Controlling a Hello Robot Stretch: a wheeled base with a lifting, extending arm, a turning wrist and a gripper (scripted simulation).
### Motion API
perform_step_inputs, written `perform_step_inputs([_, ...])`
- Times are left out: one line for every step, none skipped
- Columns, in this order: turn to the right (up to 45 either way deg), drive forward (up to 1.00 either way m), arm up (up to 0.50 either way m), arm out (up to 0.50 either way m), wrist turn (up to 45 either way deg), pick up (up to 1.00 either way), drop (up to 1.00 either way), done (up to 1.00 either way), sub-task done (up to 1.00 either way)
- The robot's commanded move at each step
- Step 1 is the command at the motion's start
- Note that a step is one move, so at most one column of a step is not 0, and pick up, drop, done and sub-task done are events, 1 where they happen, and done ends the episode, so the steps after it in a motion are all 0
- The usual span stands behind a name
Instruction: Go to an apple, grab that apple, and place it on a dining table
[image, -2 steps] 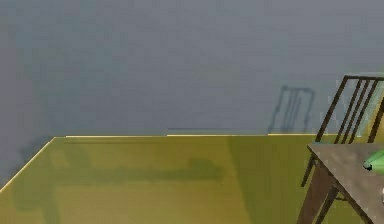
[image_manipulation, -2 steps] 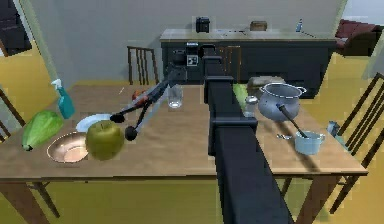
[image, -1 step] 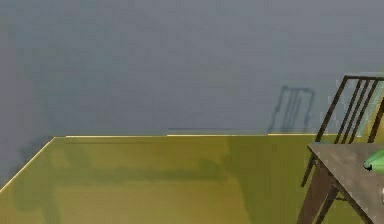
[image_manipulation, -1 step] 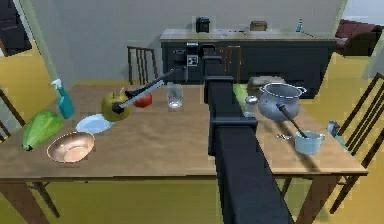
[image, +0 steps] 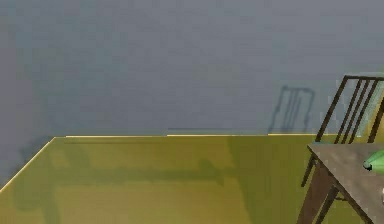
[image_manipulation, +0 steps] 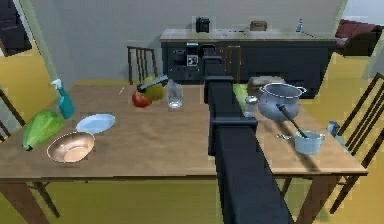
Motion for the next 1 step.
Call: perform_step_inputs([0.0,0.0,0.0,0.0,39.0,0.0,0.0,0.0,0.0])
